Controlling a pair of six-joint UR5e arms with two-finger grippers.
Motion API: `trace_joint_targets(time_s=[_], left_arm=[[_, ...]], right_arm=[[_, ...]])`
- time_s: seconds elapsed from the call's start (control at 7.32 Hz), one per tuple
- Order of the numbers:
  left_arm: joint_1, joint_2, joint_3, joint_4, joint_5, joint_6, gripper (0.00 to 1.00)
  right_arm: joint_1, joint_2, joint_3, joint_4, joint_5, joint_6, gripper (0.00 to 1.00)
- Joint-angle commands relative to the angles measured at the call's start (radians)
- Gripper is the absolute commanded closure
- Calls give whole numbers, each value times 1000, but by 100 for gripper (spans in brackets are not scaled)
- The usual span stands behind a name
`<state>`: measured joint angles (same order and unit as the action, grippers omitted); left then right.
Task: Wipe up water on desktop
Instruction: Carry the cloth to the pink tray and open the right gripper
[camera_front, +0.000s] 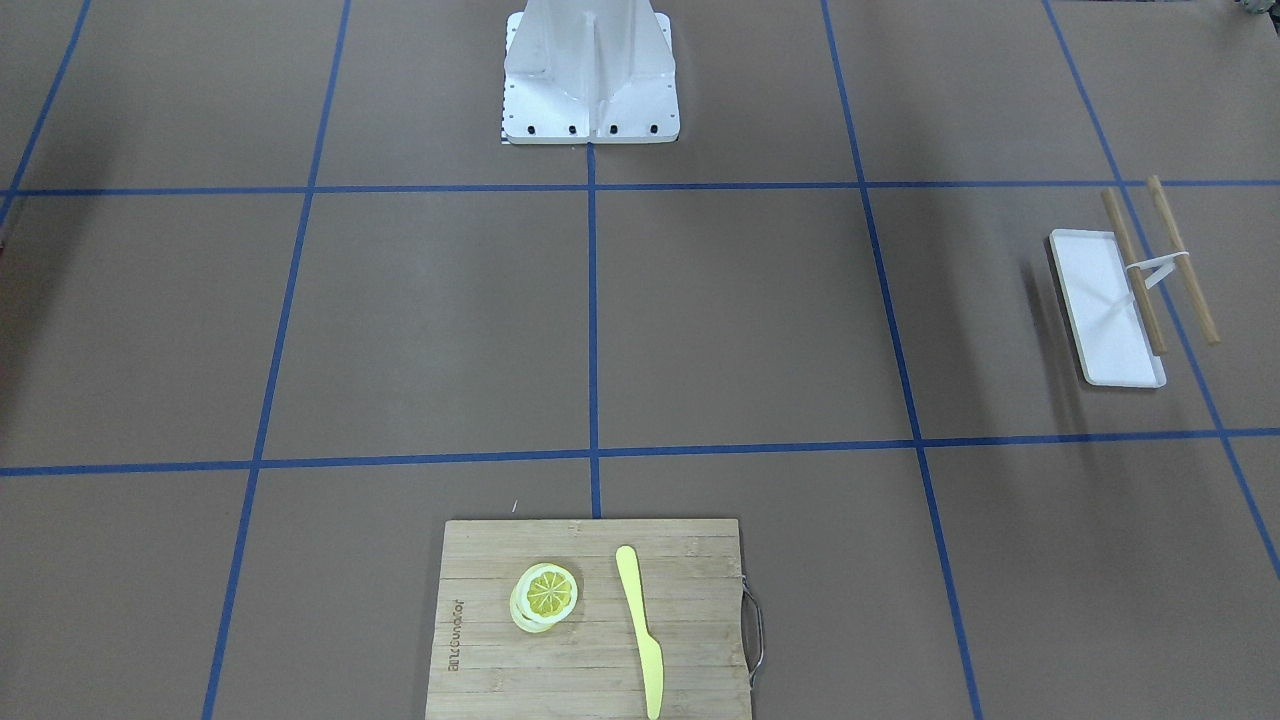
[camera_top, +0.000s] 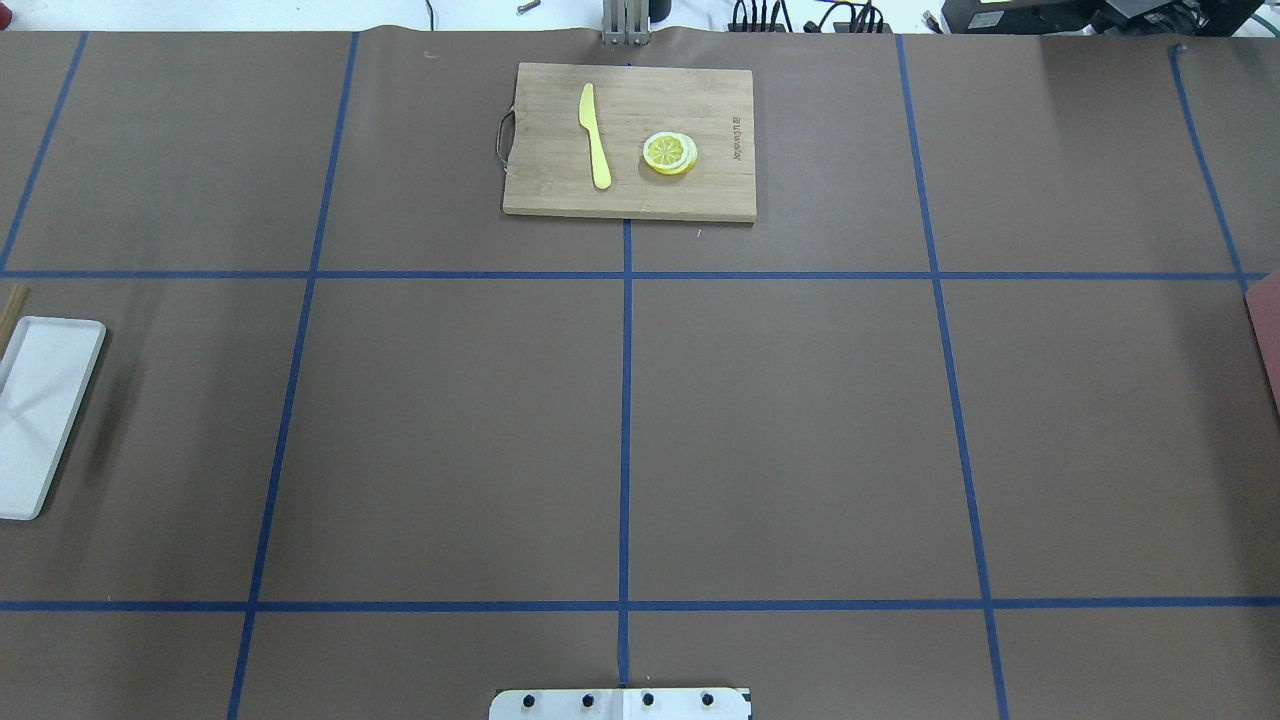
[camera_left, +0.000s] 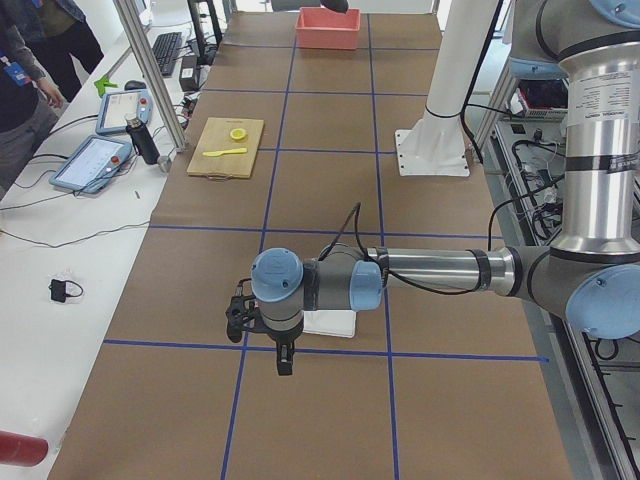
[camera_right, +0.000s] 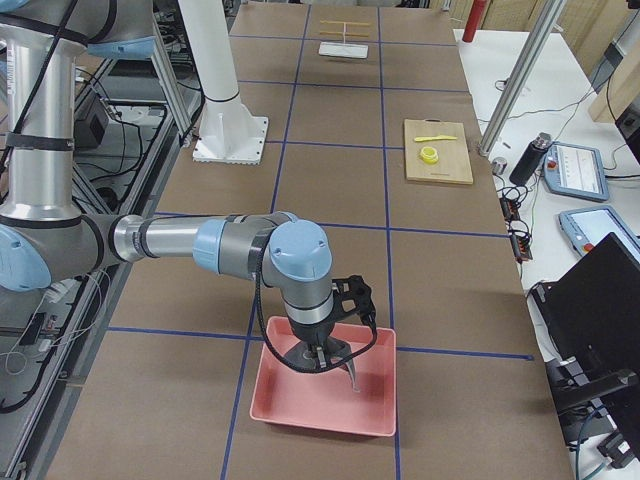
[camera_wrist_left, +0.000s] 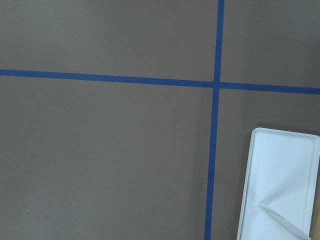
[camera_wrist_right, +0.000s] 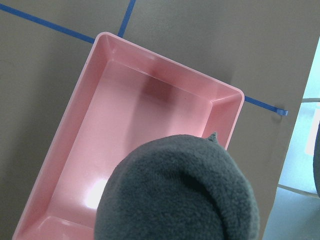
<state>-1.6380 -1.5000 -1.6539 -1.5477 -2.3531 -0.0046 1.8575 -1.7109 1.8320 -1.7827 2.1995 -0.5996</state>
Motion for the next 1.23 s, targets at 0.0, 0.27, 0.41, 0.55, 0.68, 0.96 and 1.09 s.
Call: trace_joint_targets(time_s=[0.0, 0.27, 0.41, 0.55, 0.68, 0.96, 1.09], left_arm=[[1, 1, 2, 0, 0, 0, 1], [1, 1, 0, 0, 0, 0, 1], [0, 1, 0, 0, 0, 0, 1], [0, 1, 2, 0, 0, 0, 1], [1, 1, 2, 0, 0, 0, 1], [1, 1, 3, 0, 0, 0, 1], [1, 1, 3, 0, 0, 0, 1]], right_arm=[[2, 14, -2, 0, 0, 13, 0], [2, 16, 1, 6, 26, 91, 0], [2, 10, -8, 2, 64, 137, 0], [-1, 8, -45, 8, 77, 153, 0], [-45, 8, -63, 11, 135, 155, 0], [-113, 5, -63, 72, 144, 264, 0], [-160, 2, -72, 141, 103, 346, 0]])
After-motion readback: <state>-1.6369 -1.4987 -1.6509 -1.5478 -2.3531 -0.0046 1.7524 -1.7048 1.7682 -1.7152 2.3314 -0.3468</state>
